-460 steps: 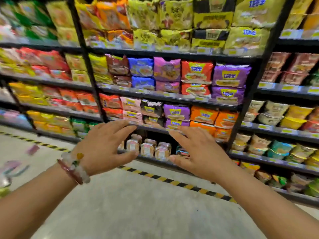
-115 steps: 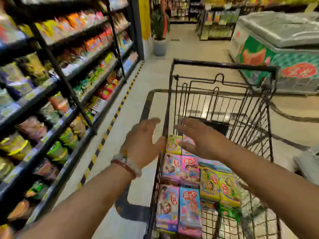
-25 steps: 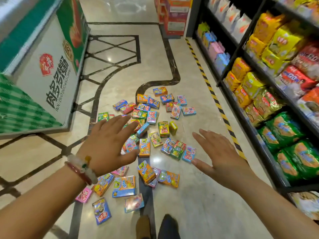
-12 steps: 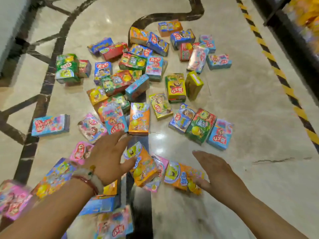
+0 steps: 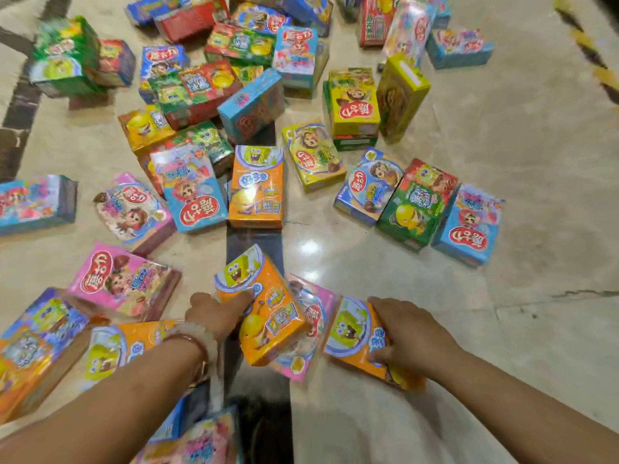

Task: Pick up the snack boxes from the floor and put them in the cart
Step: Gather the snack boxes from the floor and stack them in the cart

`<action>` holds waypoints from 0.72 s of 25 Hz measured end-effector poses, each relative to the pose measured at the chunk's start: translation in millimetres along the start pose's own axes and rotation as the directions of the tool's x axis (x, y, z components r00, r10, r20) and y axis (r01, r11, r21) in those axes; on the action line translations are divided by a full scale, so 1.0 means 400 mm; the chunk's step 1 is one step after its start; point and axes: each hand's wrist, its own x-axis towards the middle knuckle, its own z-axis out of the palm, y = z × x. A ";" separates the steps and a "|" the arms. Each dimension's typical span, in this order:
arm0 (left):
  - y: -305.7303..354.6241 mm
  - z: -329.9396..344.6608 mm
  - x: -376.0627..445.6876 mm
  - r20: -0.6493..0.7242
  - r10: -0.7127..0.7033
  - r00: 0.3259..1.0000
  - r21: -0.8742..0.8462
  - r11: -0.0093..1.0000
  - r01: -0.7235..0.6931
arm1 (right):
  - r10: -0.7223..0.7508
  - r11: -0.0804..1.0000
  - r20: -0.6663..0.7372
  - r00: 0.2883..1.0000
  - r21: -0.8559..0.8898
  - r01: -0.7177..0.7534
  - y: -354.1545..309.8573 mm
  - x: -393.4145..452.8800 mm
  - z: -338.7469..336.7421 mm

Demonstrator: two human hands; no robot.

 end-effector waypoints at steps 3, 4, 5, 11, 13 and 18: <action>-0.049 0.033 0.065 0.062 -0.113 0.992 -0.185 0.975 0.123 | 0.043 0.999 0.028 0.999 0.012 -0.044 -0.007 0.029 -0.008; -0.049 0.039 0.077 0.104 -0.131 0.986 -0.267 0.951 0.154 | 0.061 0.998 0.028 0.998 0.010 -0.061 -0.008 0.035 -0.007; -0.037 0.042 0.068 0.153 -0.145 0.977 -0.343 0.920 0.190 | 0.073 0.997 0.036 0.997 0.023 -0.074 -0.010 0.036 -0.007; 0.013 0.029 0.000 0.345 -0.007 0.939 -0.543 0.814 0.206 | 0.183 0.908 0.166 0.969 0.350 -0.231 0.009 0.017 -0.024; 0.043 0.005 -0.041 0.381 0.081 0.921 -0.575 0.800 0.168 | 0.249 0.700 0.281 0.927 0.610 -0.373 0.019 -0.014 -0.060; 0.167 -0.196 -0.321 0.442 0.150 0.884 -0.563 0.814 0.144 | 0.185 0.123 0.385 0.904 0.904 -0.410 -0.058 -0.261 -0.262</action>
